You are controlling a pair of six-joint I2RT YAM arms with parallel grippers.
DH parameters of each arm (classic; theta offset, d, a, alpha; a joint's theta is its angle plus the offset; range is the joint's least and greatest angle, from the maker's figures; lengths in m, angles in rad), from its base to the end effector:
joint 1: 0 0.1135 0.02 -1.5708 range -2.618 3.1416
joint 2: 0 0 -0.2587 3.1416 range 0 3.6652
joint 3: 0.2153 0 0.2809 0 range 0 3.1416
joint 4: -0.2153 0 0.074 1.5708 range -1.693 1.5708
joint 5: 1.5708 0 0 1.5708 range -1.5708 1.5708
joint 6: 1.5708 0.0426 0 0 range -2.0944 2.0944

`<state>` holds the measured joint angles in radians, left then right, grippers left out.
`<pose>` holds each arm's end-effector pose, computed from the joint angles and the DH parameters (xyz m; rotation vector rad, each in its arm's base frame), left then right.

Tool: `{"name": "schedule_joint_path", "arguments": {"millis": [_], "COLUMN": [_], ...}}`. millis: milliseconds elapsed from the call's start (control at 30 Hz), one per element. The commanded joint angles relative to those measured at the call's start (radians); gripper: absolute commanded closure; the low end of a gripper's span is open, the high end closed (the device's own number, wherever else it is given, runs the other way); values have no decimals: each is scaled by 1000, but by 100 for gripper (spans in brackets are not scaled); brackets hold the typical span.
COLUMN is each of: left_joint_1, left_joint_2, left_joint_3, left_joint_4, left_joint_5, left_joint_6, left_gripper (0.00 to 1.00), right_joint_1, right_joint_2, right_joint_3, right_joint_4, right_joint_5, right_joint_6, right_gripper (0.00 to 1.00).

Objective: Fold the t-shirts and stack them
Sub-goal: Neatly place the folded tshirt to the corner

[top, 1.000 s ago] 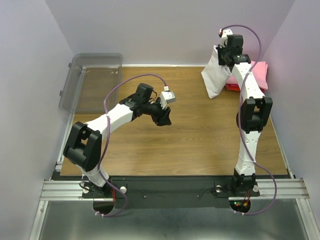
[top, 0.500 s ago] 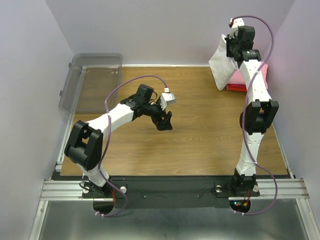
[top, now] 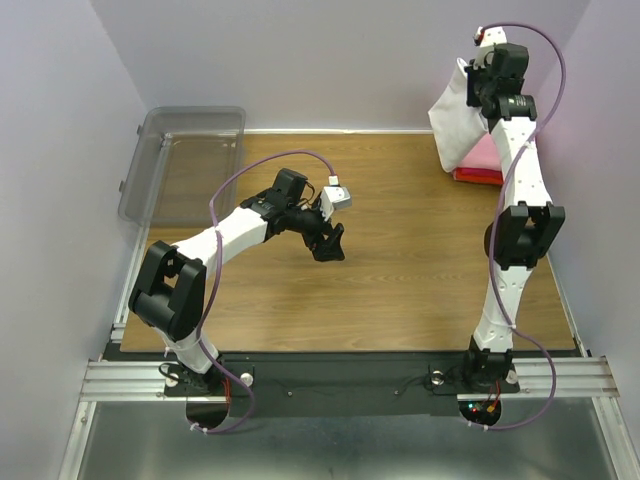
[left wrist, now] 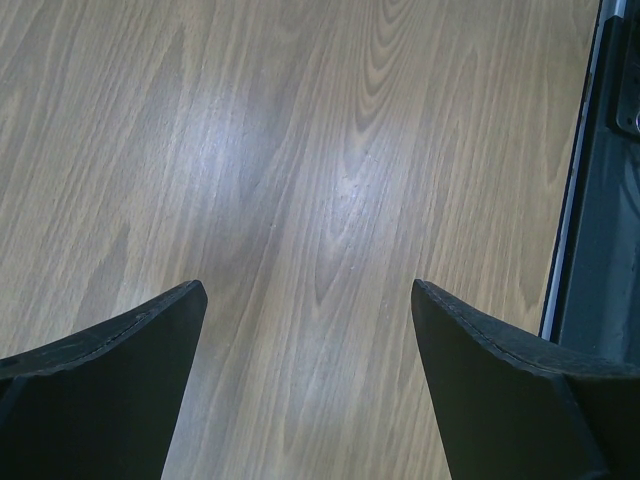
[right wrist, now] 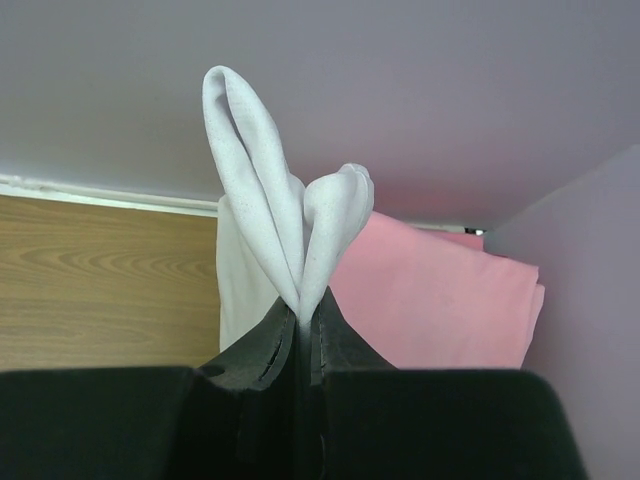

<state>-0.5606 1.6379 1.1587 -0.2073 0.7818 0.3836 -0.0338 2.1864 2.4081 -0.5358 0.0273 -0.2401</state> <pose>0.3136 -0.2323 0.2323 1.3516 1.7245 -0.9728 0.5344 -0.0192 0.4076 -0.1760 1.8821 -0.2131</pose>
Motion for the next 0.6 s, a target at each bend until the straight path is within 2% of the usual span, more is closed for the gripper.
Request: {"name": "schedule_joint_path", "arguments": {"millis": [0, 333, 567], "left_joint_1": [4, 5, 4], "left_joint_2": [-20, -12, -1], "left_joint_3": [27, 32, 35], "left_joint_4": [0, -3, -6], "left_joint_5": [17, 17, 17], "left_joint_6": [9, 9, 3], "left_gripper": [4, 4, 4], "right_joint_1": [-21, -81, -124], "right_joint_2": [-66, -34, 10], "right_joint_3": [51, 81, 106], "right_joint_4": [39, 40, 53], "right_joint_5": [-15, -23, -85], "right_joint_6": [-15, -45, -97], "right_gripper": [99, 99, 99]}}
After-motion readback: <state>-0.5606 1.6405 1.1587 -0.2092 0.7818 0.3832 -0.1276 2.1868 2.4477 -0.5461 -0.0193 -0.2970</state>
